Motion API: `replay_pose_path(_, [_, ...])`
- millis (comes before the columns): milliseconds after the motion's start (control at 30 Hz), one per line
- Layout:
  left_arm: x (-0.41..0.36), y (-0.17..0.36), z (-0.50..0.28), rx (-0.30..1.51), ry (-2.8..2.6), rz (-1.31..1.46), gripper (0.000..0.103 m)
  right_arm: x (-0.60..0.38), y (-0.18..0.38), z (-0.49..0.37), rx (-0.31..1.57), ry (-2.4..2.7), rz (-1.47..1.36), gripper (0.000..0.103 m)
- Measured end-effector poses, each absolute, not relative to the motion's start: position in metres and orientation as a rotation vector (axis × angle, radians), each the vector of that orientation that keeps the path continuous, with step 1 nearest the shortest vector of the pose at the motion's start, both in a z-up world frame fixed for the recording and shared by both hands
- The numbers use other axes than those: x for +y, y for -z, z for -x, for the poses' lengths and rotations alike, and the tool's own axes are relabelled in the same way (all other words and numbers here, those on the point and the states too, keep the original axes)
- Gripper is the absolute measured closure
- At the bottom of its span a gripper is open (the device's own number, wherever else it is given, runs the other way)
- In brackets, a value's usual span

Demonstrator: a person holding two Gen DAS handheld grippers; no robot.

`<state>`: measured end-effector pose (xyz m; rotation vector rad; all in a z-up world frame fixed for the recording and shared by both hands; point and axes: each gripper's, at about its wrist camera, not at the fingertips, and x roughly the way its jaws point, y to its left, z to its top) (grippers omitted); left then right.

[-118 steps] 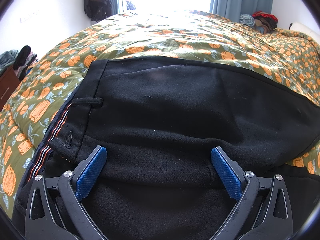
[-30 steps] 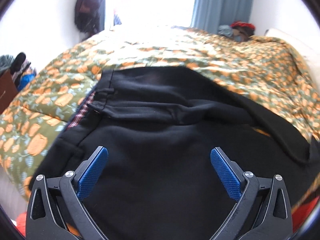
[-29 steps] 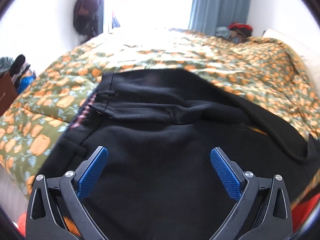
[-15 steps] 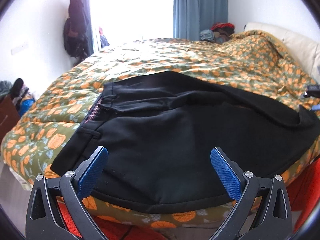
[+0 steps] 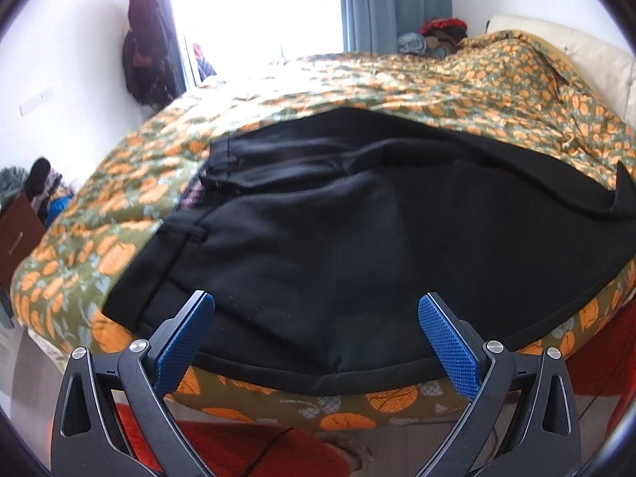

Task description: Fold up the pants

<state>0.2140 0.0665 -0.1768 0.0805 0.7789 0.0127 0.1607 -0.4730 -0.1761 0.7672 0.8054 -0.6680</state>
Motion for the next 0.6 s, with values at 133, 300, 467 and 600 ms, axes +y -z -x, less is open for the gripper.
replay_pose_path(133, [0.068, 0.176, -0.218, 0.779, -0.014, -0.038, 0.0, -0.479, 0.168, -0.157, 0.747, 0.535, -0.871, 0.017])
replay_pose_path(300, [0.064, 0.176, -0.223, 0.784, -0.008, -0.001, 0.0, -0.437, 0.149, -0.201, 0.852, 0.428, -0.726, 0.017])
replay_pose_path(467, [0.055, 0.18, -0.225, 0.796, -0.001, -0.031, 0.0, -0.37, 0.154, -0.273, 0.971, 0.431, -0.387, 0.017])
replay_pose_path(600, [0.055, 0.184, -0.225, 0.814, -0.02, -0.039, 0.0, -0.341, 0.18, -0.307, 1.017, 0.504, -0.121, 0.017])
